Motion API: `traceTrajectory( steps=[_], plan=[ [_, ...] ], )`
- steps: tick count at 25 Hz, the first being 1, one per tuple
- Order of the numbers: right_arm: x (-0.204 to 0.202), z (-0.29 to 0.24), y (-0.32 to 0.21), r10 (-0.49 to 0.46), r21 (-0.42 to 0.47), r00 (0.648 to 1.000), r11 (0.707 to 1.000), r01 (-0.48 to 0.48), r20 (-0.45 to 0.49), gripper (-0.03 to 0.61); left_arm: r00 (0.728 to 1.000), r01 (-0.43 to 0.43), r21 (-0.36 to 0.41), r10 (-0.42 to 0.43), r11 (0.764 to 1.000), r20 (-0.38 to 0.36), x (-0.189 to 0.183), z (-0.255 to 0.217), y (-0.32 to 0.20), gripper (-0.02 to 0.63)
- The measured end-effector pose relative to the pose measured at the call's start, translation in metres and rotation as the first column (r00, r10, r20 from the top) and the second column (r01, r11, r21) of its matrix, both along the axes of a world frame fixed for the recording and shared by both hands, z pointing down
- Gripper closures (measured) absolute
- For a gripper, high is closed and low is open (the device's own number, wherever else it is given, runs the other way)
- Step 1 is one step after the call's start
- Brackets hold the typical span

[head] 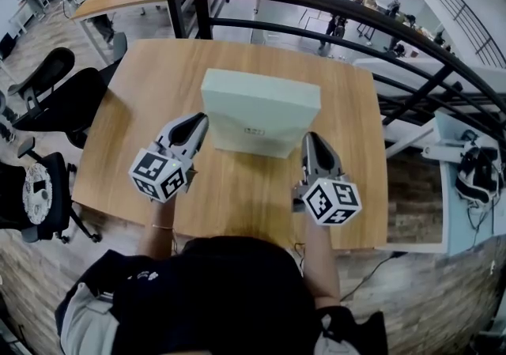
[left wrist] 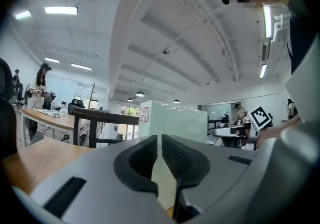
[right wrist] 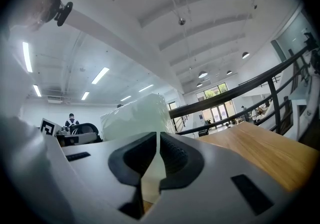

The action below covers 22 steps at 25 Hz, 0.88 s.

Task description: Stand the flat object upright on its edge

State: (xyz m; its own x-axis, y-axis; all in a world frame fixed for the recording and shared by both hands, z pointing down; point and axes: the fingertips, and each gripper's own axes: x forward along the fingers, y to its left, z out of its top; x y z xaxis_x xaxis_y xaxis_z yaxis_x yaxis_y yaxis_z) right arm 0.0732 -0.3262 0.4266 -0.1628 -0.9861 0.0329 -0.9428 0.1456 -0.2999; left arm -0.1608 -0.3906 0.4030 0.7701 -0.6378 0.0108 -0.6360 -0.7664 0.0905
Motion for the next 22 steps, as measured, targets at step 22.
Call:
traceTrajectory(
  steps=[22],
  plan=[
    [-0.0013,0.0006,0.0025,-0.006,-0.01,1.0,1.0,0.006,-0.014,0.548,0.999,0.01,0.011,-0.01,1.0,0.03,0.0024,0.0004,0.004,0.574]
  ],
)
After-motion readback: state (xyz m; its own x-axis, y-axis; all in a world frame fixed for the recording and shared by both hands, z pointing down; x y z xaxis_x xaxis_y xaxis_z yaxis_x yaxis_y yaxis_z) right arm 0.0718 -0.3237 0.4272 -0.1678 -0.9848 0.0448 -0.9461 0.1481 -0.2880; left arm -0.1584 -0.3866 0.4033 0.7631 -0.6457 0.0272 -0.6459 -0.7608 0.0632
